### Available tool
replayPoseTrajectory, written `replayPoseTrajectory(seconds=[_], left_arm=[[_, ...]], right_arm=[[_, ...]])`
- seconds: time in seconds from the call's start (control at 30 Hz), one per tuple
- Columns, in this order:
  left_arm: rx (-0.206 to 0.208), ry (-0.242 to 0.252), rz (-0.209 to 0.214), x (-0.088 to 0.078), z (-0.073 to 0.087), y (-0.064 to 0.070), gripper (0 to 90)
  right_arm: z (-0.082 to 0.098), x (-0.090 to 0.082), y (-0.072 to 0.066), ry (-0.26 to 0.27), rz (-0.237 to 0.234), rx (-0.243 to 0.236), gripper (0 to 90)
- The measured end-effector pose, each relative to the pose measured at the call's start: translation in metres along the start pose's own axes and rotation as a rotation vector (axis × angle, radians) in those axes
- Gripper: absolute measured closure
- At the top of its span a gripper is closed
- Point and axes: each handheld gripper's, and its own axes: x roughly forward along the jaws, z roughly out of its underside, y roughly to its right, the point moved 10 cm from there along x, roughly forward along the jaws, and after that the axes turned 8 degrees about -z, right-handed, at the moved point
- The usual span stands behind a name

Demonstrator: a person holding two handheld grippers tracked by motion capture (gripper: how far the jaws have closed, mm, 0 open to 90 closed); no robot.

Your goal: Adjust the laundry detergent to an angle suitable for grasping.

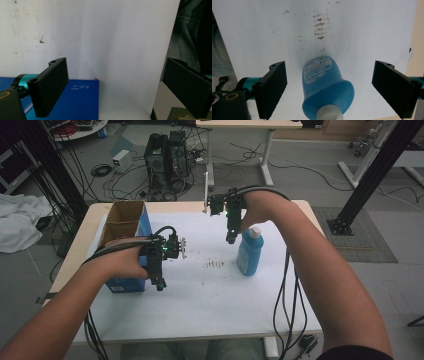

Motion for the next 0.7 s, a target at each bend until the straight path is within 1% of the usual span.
replayPoseTrajectory(seconds=[0.07,0.1,0.13,0.2,0.23,0.3,0.33,0.37,0.43,0.47,0.5,0.63,0.7], left_arm=[[0.007,-0.001,0.003,-0.0026,-0.0007,-0.0004,6.4],[0.007,-0.001,0.003,-0.0026,-0.0007,-0.0004,6.4],[0.008,0.002,0.003,-0.0028,-0.0012,-0.0009,6.4],[0.004,0.002,-0.004,-0.0037,-0.0019,-0.0024,6.4],[0.003,0.012,-0.002,-0.0042,-0.0029,-0.0028,6.4],[-0.003,0.011,0.001,-0.0048,-0.0033,-0.0024,6.4],[0.009,0.005,0.008,-0.0042,-0.0029,-0.0017,6.4],[0.009,0.003,0.028,-0.0028,-0.0022,0.001,6.4],[0.006,-0.001,0.032,-0.0033,-0.0016,0.0015,6.4],[0.008,0.006,0.015,-0.0029,-0.0015,0.0,6.4],[0.004,0.009,0.023,-0.0031,-0.0016,0.001,6.4],[0.017,0.002,0.018,-0.0033,0.0002,0.0004,6.4],[0.012,0.012,0.024,-0.0031,-0.0004,0.0019,6.4]], right_arm=[[0.0004,-0.0004,-0.0006,0.004,-0.001,0.004,11.7],[0.0014,-0.0006,0.0003,0.0,-0.001,-0.004,11.7],[0.0019,-0.0009,0.0002,-0.001,-0.001,0.004,11.7],[0.0017,-0.0006,0.0014,0.003,-0.002,0.0,11.7],[0.0028,-0.0006,0.0025,0.001,0.0,0.001,11.7],[0.0028,0.0002,0.0022,0.002,-0.002,0.01,11.7],[0.0034,0.0003,0.0025,-0.004,0.0,0.008,11.7],[0.0031,0.0006,0.0033,-0.003,0.003,0.005,11.7],[0.0028,0.0006,0.0041,-0.002,0.002,0.0,11.7],[0.0021,0.0006,0.004,0.001,-0.001,0.007,11.7],[0.001,0.0004,0.0051,0.003,0.001,0.006,11.7],[0.0003,0.0019,0.0061,0.001,-0.001,0.001,11.7],[0.0003,0.0026,0.0059,-0.002,-0.002,0.008,11.7]])
